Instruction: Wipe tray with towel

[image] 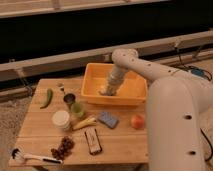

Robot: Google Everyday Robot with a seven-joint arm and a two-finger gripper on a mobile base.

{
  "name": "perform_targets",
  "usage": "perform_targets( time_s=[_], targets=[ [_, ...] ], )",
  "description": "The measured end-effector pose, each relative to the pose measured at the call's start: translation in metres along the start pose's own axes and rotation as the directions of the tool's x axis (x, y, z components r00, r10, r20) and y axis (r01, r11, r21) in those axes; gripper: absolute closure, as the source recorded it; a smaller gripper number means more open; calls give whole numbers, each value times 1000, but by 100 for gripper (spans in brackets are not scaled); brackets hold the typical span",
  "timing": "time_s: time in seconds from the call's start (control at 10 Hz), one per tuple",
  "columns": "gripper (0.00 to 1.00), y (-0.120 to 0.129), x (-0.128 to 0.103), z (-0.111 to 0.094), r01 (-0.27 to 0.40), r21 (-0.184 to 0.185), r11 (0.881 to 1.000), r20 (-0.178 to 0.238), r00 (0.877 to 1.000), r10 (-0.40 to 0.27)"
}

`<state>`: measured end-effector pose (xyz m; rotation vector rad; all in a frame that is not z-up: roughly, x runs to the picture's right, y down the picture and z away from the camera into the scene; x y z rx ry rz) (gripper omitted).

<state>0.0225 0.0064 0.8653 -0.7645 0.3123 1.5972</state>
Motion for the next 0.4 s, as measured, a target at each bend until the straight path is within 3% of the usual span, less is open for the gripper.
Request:
perform_targets(
  time_s=[0.1, 0.4],
  targets=[
    [37, 0, -2, -2, -3, -5, 1000, 22, 1000, 3],
    [37, 2, -2, -2, -1, -8, 1000, 23, 1000, 1]
  ],
)
